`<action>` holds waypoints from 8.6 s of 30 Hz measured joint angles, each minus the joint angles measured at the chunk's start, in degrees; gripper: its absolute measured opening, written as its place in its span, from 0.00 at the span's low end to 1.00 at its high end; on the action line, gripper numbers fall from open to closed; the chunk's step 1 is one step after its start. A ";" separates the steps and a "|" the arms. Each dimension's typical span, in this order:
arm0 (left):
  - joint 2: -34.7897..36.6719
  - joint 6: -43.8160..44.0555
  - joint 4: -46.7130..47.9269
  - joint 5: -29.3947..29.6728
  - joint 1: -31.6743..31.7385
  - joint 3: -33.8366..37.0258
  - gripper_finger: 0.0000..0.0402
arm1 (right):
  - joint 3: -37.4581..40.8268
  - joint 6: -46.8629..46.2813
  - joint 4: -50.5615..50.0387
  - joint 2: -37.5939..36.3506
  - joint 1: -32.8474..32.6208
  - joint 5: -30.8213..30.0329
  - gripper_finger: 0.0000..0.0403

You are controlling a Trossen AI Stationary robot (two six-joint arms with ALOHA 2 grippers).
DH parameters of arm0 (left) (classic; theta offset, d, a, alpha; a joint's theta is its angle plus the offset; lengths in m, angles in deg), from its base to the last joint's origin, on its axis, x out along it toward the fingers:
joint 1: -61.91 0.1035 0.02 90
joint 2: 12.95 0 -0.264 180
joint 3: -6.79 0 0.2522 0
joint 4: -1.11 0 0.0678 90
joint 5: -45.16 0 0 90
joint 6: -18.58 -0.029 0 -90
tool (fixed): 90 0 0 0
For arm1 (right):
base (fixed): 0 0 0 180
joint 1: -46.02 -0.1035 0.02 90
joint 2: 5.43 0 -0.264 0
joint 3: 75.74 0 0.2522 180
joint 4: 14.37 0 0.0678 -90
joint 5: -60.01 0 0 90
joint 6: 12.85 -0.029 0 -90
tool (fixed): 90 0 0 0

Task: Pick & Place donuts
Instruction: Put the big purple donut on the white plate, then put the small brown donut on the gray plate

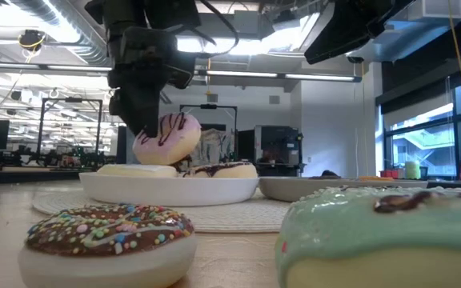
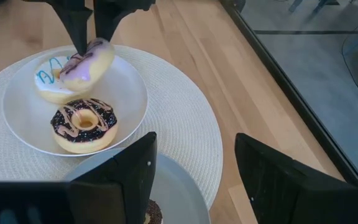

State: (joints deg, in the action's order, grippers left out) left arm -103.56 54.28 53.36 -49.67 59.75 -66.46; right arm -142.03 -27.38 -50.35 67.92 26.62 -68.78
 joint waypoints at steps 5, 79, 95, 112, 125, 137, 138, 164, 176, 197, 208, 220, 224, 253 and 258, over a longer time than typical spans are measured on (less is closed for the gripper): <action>0.00 -0.44 0.03 0.20 0.00 0.00 0.43 | 0.00 -0.02 0.00 0.00 -0.02 0.02 0.54; -7.84 -4.92 -38.06 19.99 -31.34 -0.02 0.61 | 0.09 8.27 20.57 16.35 -7.03 18.43 0.54; -20.18 -7.45 -49.08 8.11 -31.50 -0.02 0.61 | 0.09 4.28 20.68 16.33 -9.75 10.80 0.54; -21.03 -10.22 -47.35 17.78 -31.56 -0.04 0.61 | 0.07 1.27 20.68 16.28 -9.77 10.80 0.54; -23.58 -6.99 -47.98 17.10 -31.47 -0.14 0.61 | 0.07 -0.74 19.54 16.26 -9.79 10.85 0.54; -23.50 -7.80 -47.99 13.17 -31.37 -0.10 0.53 | 0.04 -4.75 15.64 16.26 -11.00 10.76 0.54; -23.50 -7.80 -47.99 13.08 -31.39 -0.10 0.51 | 0.04 -4.75 15.50 16.26 -11.34 10.44 0.54; -18.28 -18.94 -45.98 9.47 -28.63 -5.38 0.09 | 0.02 2.34 26.40 16.25 -14.93 5.08 0.54; -0.51 -16.54 -27.70 66.86 -27.47 -4.42 0.07 | -0.02 4.40 29.92 16.15 -13.31 -7.91 0.54; -1.70 -31.75 -36.60 74.27 -27.52 -4.37 0.06 | 0.04 7.47 48.70 17.73 -2.69 4.80 0.50; -1.70 -33.98 -38.79 74.14 -27.93 -4.37 0.07 | 0.04 10.33 48.66 17.73 -2.08 5.88 0.23; -1.70 -31.29 -38.81 74.44 -27.91 -4.37 0.10 | 0.04 13.32 48.07 17.73 -2.08 5.86 0.03; -1.70 -28.44 -38.20 74.67 -27.91 -4.37 0.18 | 0.02 13.31 47.40 17.73 -2.08 5.85 0.03; 0.85 4.13 -12.95 70.71 -39.09 -4.37 0.46 | 14.30 -21.65 21.28 9.09 11.68 48.16 0.01; 0.85 4.11 -12.48 70.71 -39.06 -4.37 0.46 | 19.14 -25.92 30.41 9.09 11.68 48.09 0.01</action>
State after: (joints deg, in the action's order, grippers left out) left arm -102.71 58.39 40.89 21.04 20.70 -70.83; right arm -122.90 -53.29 -19.94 77.01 38.31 -20.69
